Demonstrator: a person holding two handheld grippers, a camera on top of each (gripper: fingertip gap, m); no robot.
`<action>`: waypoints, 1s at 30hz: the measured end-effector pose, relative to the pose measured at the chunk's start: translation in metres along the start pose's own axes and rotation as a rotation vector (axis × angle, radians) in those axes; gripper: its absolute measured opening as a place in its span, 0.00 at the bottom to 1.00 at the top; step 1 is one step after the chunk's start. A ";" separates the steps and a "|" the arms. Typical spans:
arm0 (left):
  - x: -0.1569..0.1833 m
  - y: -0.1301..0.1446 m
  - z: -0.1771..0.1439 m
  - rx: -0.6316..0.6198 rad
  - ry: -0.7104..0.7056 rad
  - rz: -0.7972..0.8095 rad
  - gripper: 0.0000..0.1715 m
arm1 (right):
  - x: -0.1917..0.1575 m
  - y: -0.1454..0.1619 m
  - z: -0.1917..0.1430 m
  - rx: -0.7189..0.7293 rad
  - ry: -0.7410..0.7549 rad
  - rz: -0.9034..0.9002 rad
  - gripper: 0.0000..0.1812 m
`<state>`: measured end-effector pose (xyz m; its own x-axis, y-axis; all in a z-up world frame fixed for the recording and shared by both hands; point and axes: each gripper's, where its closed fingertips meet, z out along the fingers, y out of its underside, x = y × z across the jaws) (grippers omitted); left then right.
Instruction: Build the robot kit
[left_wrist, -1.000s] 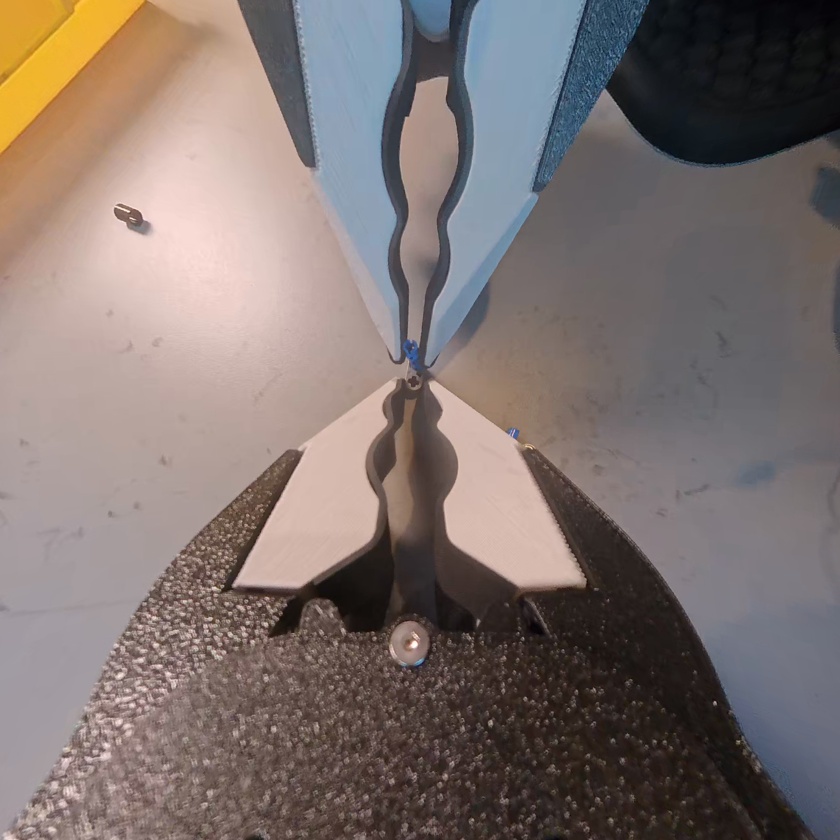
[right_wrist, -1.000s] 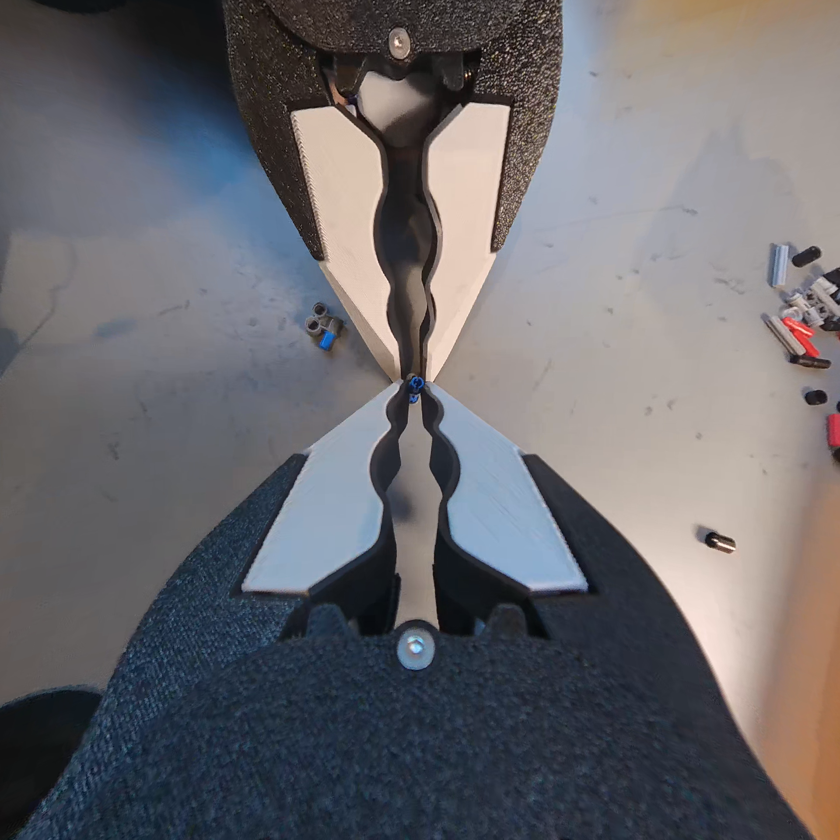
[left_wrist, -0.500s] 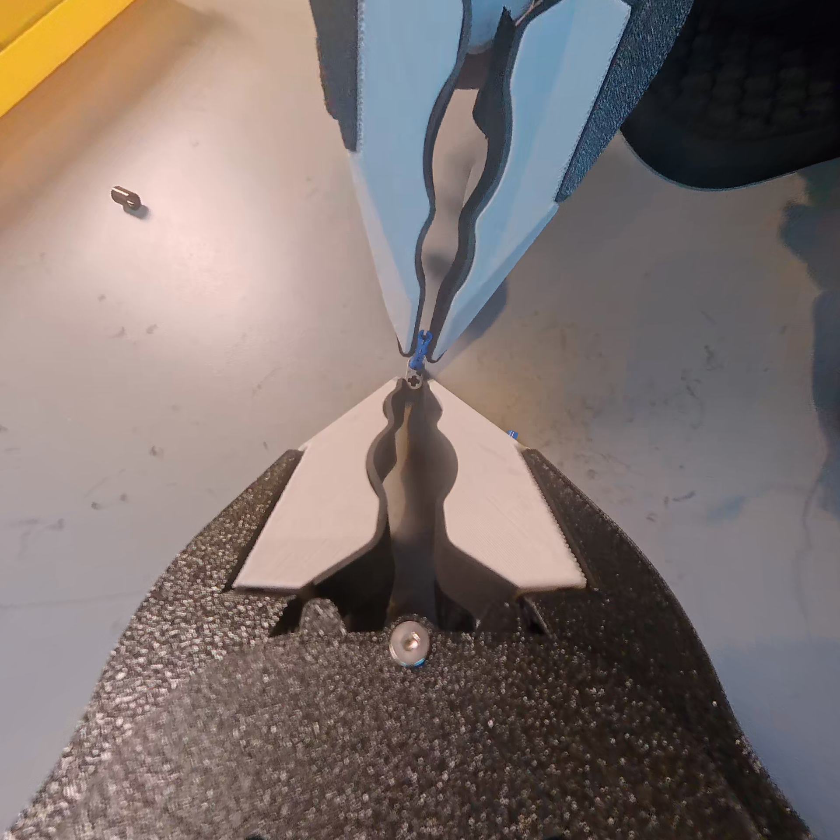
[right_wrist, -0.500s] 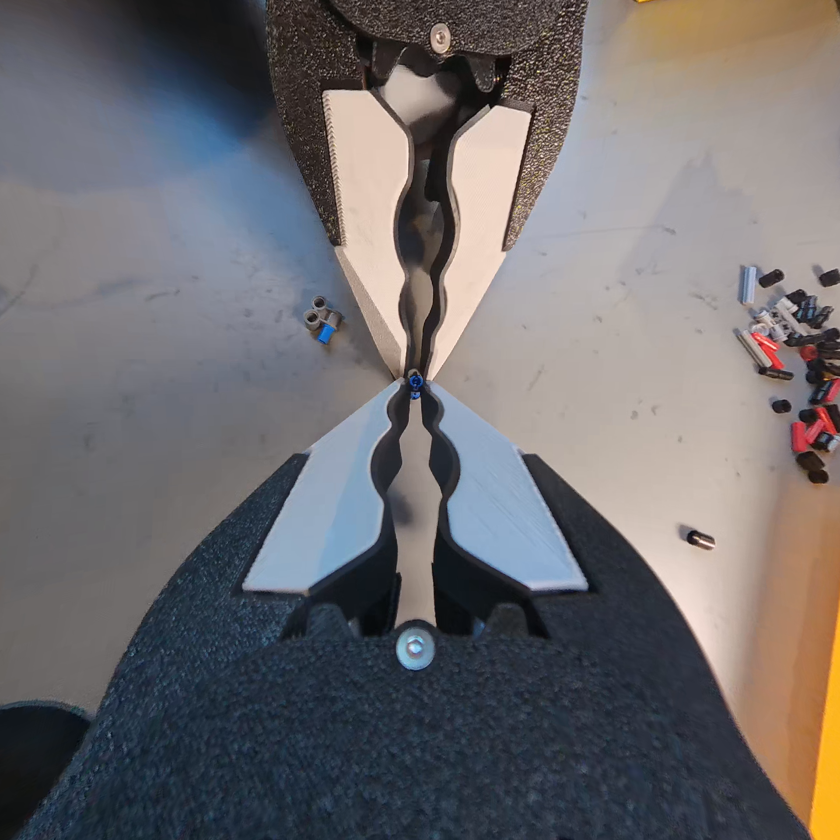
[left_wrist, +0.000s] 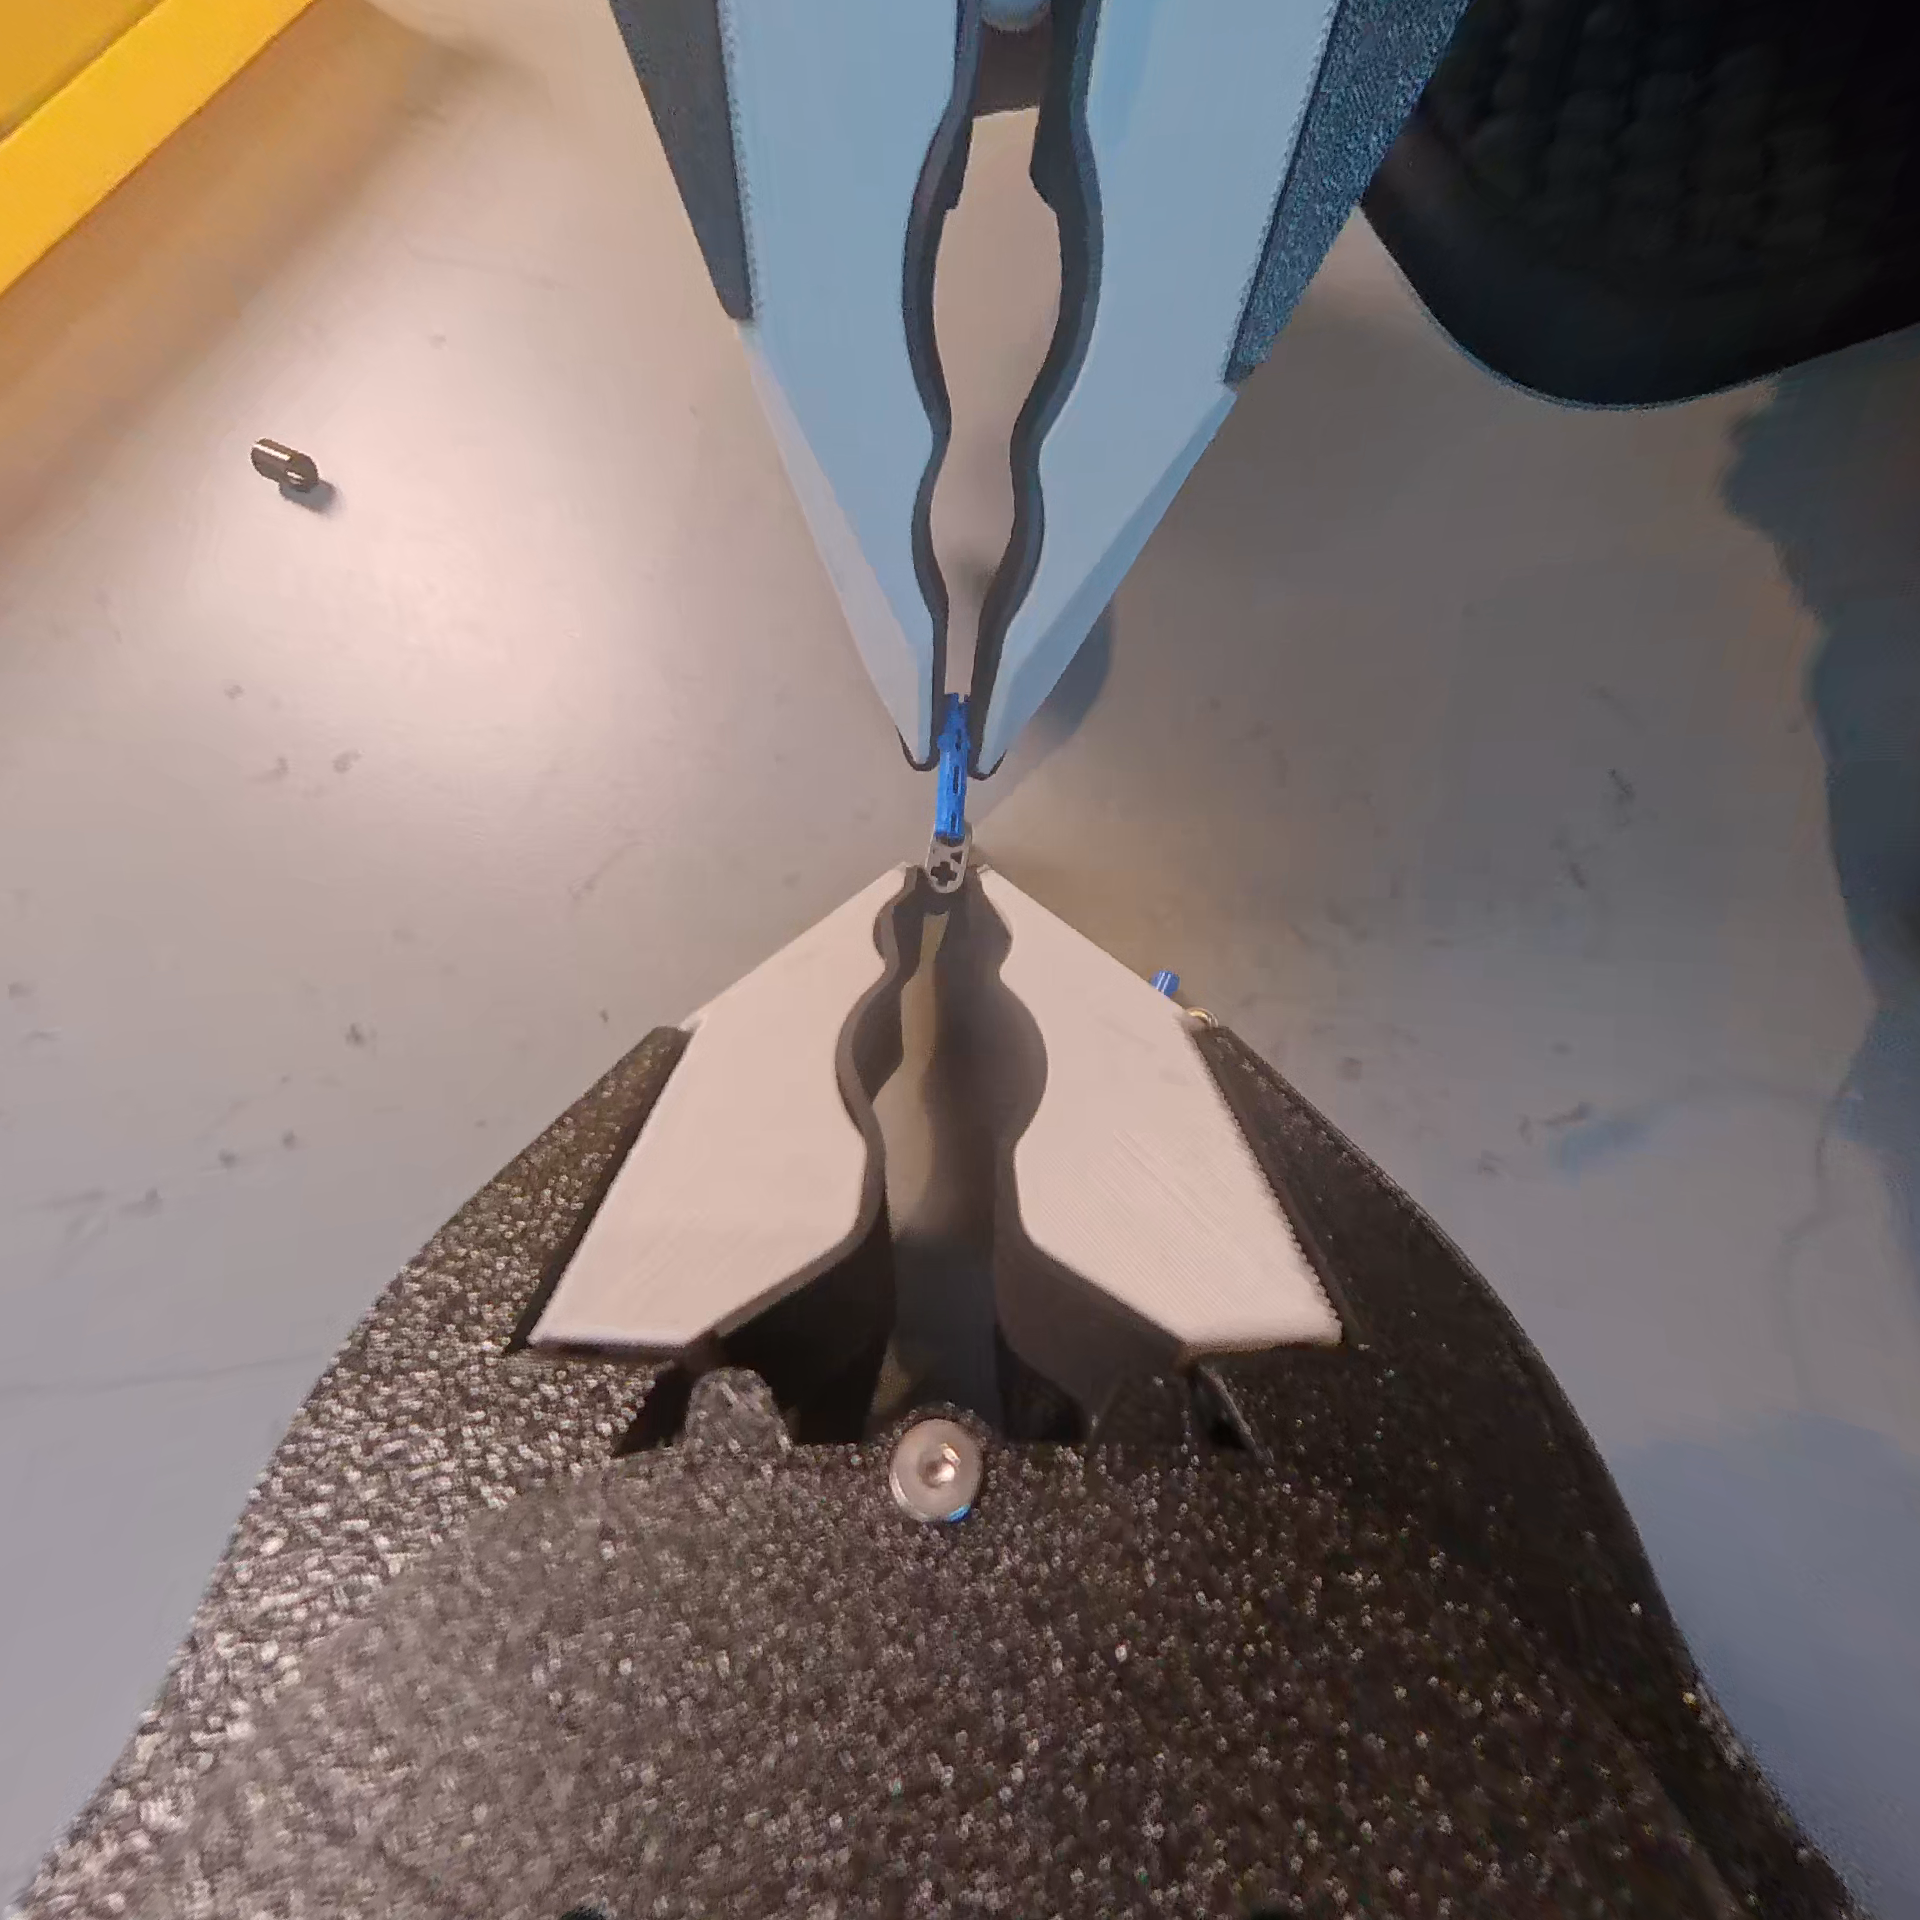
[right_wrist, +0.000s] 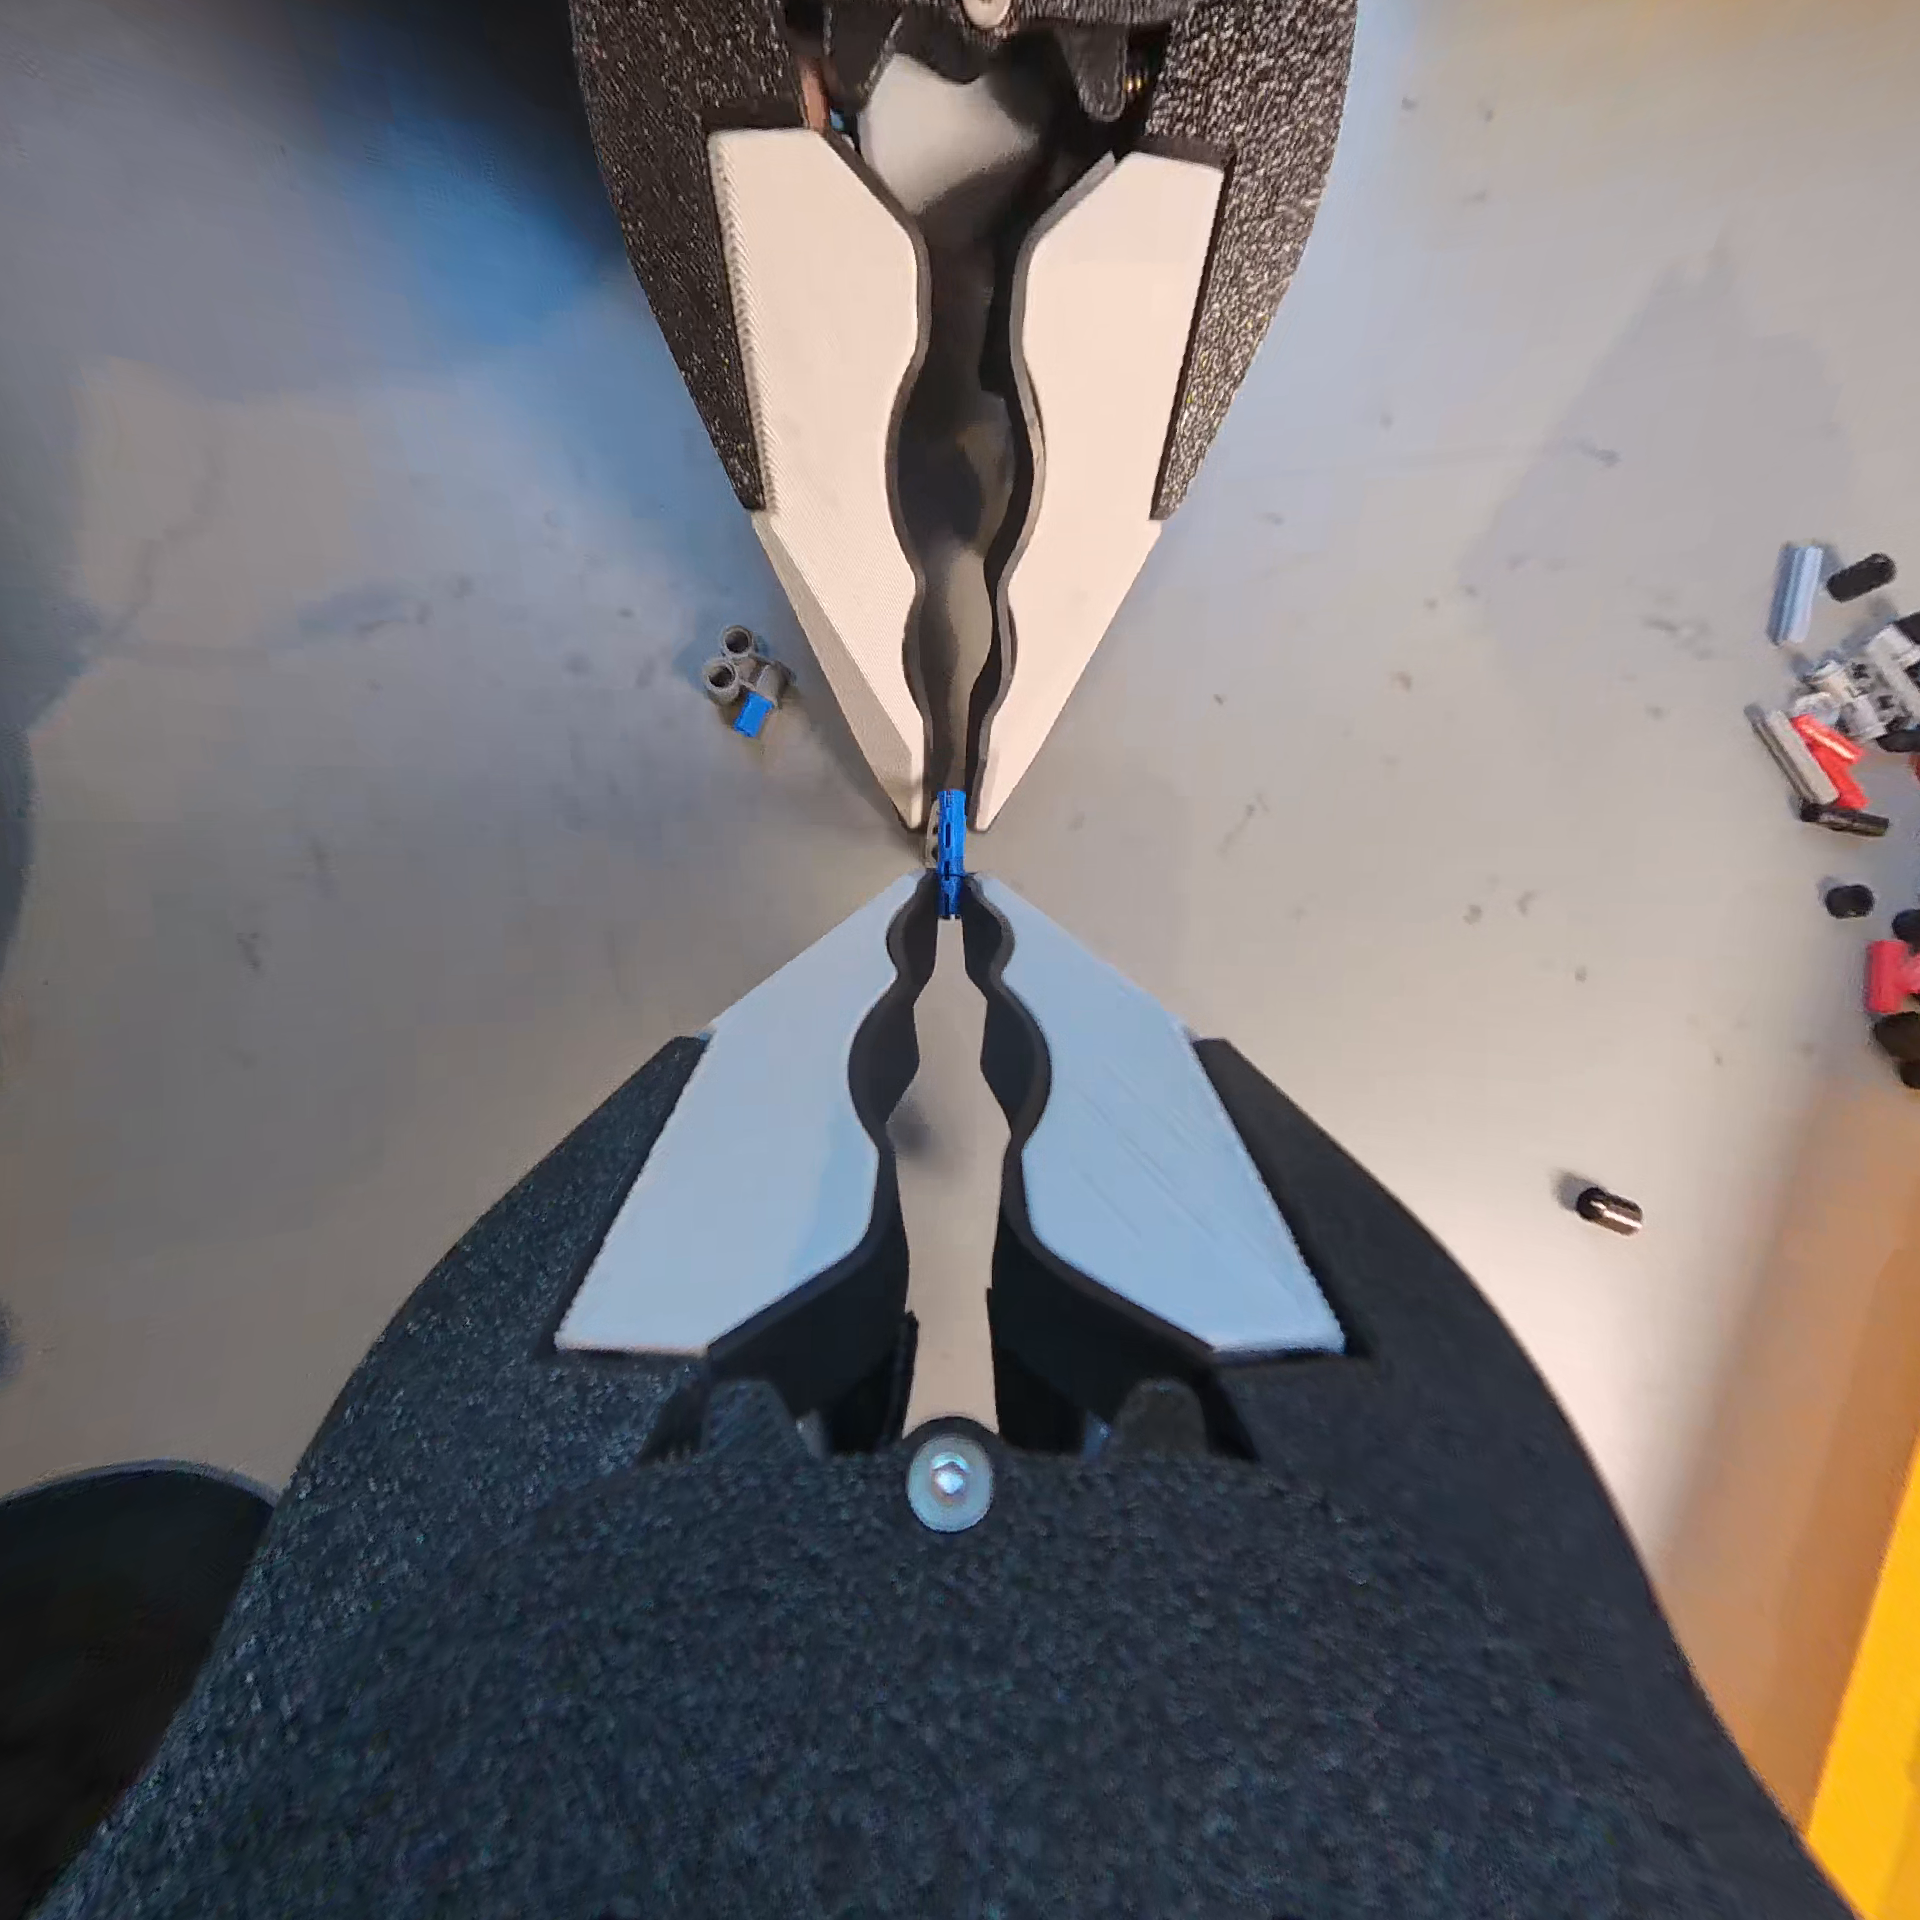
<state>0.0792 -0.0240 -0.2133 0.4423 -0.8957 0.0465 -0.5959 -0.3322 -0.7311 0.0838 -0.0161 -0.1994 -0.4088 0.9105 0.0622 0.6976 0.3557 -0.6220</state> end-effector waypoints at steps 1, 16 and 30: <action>0.000 0.001 -0.002 -0.003 -0.003 0.012 0.08 | -0.001 0.000 0.000 0.003 -0.001 0.003 0.02; 0.014 -0.030 -0.028 0.169 0.030 0.052 0.02 | -0.010 -0.027 -0.012 0.133 0.029 -0.020 0.02; 0.042 -0.072 -0.081 0.633 0.380 -0.056 0.02 | -0.028 -0.083 -0.068 0.681 -0.115 0.074 0.06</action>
<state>0.0869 -0.0619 -0.1038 0.1295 -0.9611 0.2439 -0.0276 -0.2493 -0.9680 0.0771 -0.0564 -0.0963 -0.4605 0.8857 -0.0591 0.2165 0.0475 -0.9751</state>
